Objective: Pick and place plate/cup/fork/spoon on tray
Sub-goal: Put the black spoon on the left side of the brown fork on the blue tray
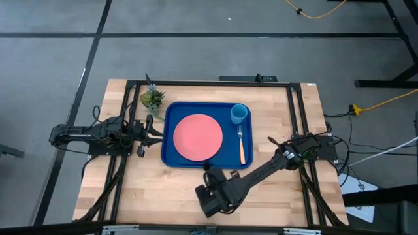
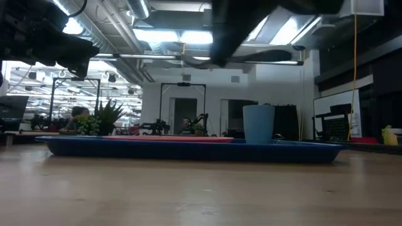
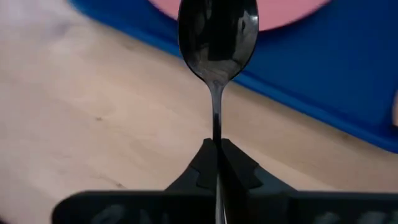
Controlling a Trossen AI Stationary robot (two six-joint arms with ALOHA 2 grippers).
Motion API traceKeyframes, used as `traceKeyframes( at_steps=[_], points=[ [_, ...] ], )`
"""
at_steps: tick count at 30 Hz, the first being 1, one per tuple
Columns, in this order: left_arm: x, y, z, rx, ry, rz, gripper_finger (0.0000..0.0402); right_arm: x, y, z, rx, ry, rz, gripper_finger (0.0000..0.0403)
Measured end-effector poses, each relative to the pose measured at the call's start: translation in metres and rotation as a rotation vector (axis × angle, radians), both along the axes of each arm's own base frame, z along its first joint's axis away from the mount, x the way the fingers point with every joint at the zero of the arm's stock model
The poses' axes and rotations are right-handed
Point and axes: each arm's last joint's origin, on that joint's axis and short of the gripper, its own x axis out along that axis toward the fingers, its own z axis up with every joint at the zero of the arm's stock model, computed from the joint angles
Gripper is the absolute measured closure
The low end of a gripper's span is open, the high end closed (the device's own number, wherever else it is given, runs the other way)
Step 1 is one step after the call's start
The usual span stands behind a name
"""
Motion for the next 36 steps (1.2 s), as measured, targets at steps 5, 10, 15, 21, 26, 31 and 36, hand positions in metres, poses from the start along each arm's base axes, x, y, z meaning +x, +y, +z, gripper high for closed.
traceKeyframes(
  at_steps=[5, 10, 15, 21, 26, 31, 36],
  points=[
    [0.000, 0.000, 0.000, 0.000, 0.000, 0.000, 0.0321, -0.005, -0.011, 0.003, -0.018, 0.055, -0.091, 0.0401],
    [0.000, 0.000, 0.000, 0.000, 0.001, -0.001, 0.0321, -0.003, -0.026, 0.004, -0.027, 0.105, -0.145, 0.0401],
    [0.000, 0.000, 0.000, 0.000, 0.000, -0.001, 0.0321, 0.006, -0.045, 0.004, -0.012, 0.136, -0.160, 0.0402],
    [0.000, 0.000, 0.000, 0.000, 0.000, 0.000, 0.0321, 0.006, -0.071, 0.012, -0.024, 0.162, -0.164, 0.0403],
    [0.000, 0.000, 0.000, 0.000, 0.001, 0.000, 0.0321, -0.007, -0.085, 0.007, -0.038, 0.224, -0.191, 0.0403],
    [0.000, 0.000, 0.000, 0.000, 0.001, -0.001, 0.0321, -0.028, -0.098, 0.006, -0.033, 0.192, -0.222, 0.0403],
    [0.000, 0.000, 0.000, 0.000, 0.001, -0.001, 0.0321, -0.051, -0.119, -0.010, 0.017, 0.098, -0.247, 0.0403]
  ],
)
